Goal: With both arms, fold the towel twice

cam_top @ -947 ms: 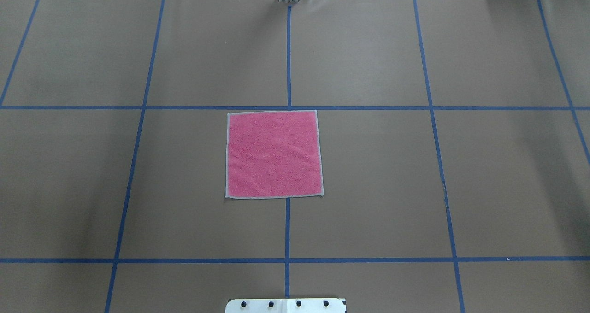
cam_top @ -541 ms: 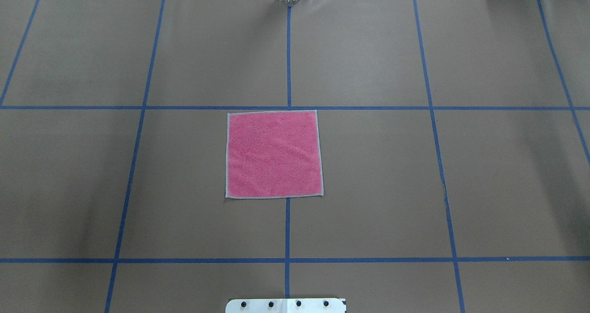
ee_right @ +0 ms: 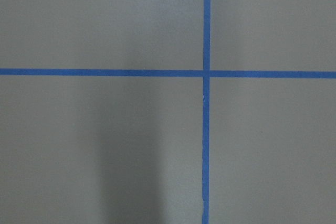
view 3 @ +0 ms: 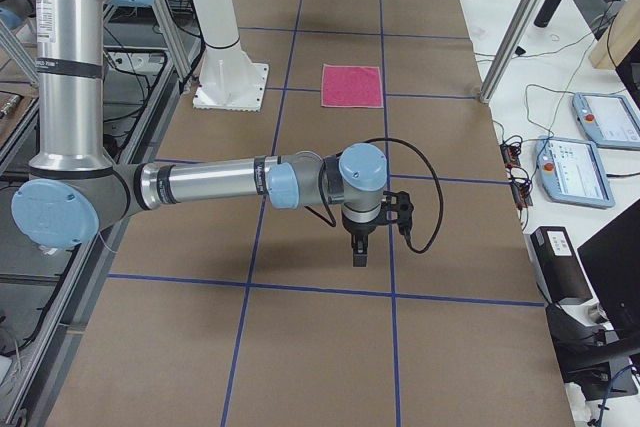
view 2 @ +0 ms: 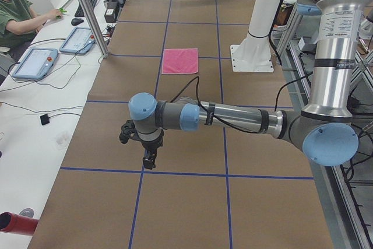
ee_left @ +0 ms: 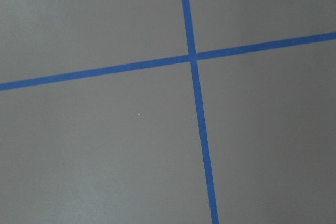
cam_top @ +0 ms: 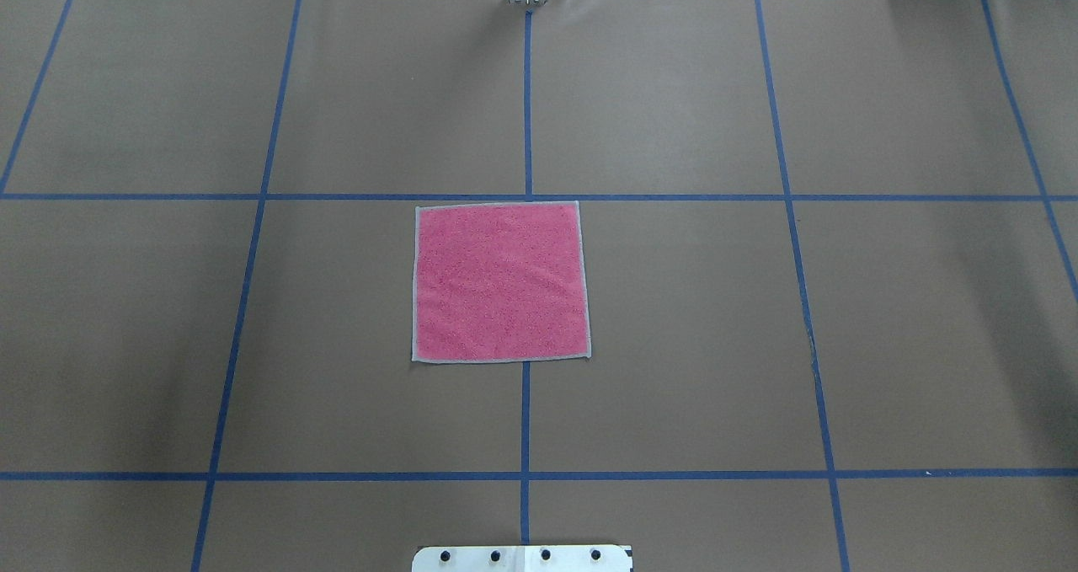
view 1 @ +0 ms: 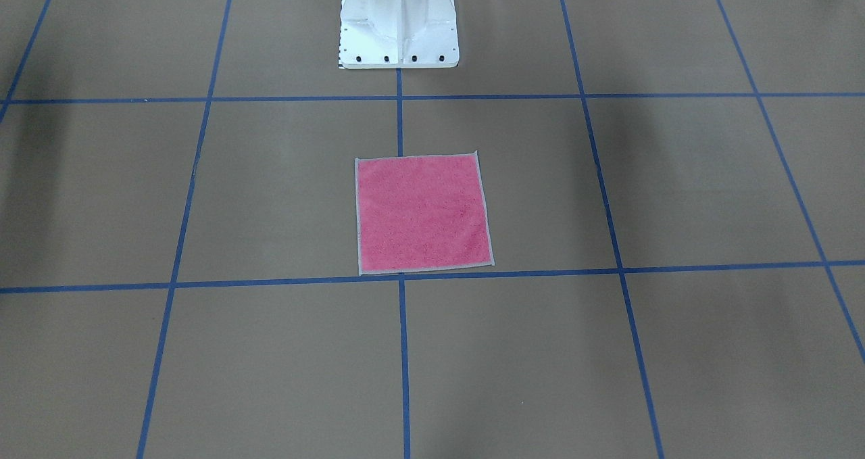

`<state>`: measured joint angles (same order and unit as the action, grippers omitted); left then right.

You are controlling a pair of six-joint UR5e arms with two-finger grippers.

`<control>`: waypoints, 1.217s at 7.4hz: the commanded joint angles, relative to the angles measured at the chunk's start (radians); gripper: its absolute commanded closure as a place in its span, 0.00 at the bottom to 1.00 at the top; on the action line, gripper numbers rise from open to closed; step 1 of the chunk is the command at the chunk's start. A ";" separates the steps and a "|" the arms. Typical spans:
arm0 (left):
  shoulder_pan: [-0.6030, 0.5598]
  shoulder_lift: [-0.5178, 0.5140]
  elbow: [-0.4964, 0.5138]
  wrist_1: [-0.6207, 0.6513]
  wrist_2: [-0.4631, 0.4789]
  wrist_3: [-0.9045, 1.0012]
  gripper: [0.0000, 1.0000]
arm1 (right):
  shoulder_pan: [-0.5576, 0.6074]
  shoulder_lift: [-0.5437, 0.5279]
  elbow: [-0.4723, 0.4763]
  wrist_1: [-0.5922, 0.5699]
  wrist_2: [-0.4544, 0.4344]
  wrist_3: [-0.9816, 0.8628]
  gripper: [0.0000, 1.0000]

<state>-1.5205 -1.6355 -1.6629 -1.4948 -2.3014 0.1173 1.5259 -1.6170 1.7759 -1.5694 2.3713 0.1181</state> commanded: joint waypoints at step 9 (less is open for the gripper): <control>0.641 -0.275 -0.126 -0.384 -0.012 -1.296 0.00 | -0.335 0.233 0.092 0.075 0.072 0.482 0.00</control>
<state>-0.9566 -1.8635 -1.8309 -1.8087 -2.3215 -0.9857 1.2434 -1.3879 1.8640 -1.5433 2.4351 0.5028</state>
